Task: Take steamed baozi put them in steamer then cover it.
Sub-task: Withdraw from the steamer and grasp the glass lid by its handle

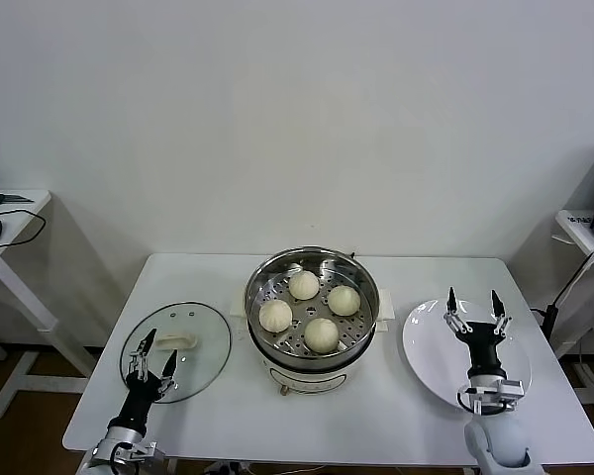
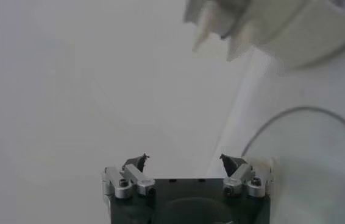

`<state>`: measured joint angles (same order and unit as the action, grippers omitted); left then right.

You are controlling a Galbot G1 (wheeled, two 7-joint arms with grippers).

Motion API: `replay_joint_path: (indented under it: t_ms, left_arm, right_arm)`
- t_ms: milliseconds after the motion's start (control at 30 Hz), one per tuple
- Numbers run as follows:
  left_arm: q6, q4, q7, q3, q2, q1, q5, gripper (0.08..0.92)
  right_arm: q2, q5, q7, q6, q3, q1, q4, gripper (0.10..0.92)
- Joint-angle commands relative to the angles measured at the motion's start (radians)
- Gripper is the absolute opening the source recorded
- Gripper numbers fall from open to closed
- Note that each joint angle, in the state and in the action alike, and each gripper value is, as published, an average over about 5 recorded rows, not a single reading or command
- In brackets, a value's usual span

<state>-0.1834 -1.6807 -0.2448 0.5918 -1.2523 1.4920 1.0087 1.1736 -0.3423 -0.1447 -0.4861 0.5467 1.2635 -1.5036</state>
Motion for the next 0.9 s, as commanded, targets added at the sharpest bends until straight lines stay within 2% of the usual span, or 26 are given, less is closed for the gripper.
replay_joint_path:
  t_ms: [33,900]
  left_arm:
    - [-0.009,0.131,-0.083,-0.009,-0.011,-0.050,0.243,0.823]
    - [0.057,0.212,-0.095,-0.037,-0.021,-0.183,0.265,0.823]
  right_arm:
    - [0.067,0.025,-0.004,-0.017,0.047,0.068,0.002,0.823]
    - [0.098,0.063,0.010,-0.018,0.046,0.082,0.009,0.823]
